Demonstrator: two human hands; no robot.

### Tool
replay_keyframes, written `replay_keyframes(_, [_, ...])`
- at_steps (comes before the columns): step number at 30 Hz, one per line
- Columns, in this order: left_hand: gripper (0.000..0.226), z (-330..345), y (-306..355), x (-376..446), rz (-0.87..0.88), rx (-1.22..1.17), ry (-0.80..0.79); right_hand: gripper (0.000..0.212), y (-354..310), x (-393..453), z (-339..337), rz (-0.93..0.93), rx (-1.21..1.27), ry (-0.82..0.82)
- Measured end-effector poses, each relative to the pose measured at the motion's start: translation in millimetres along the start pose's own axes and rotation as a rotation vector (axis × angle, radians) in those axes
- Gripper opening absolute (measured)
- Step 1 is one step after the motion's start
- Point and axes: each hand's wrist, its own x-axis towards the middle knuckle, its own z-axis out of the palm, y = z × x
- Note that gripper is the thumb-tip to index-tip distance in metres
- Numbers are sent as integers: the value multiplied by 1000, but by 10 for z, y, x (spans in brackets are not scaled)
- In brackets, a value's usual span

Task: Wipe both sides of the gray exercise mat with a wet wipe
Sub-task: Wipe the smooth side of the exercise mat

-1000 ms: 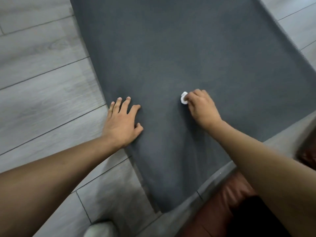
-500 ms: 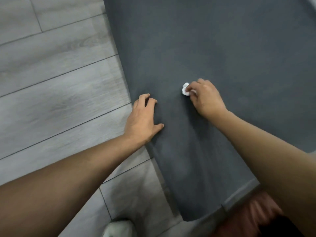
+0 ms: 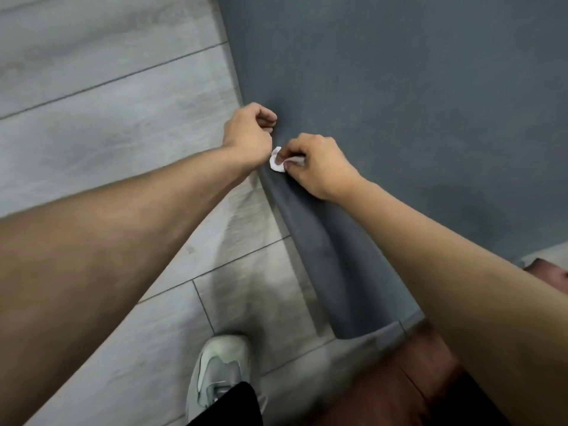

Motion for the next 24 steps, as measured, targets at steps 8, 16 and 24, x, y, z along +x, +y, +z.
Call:
replay_keyframes(8, [49,-50,35,-23,147,309,-148,14,-59,-1174,228,-527,-329,-281])
replay_keyframes(16, [40,-183,53,-148,251,454,-281,20,-301,-197,138,-452,-438,-4])
replay_keyframes(24, [43,-112,153,-153,244,572,-248,14,-115,-1285,111,-499,-516,-265])
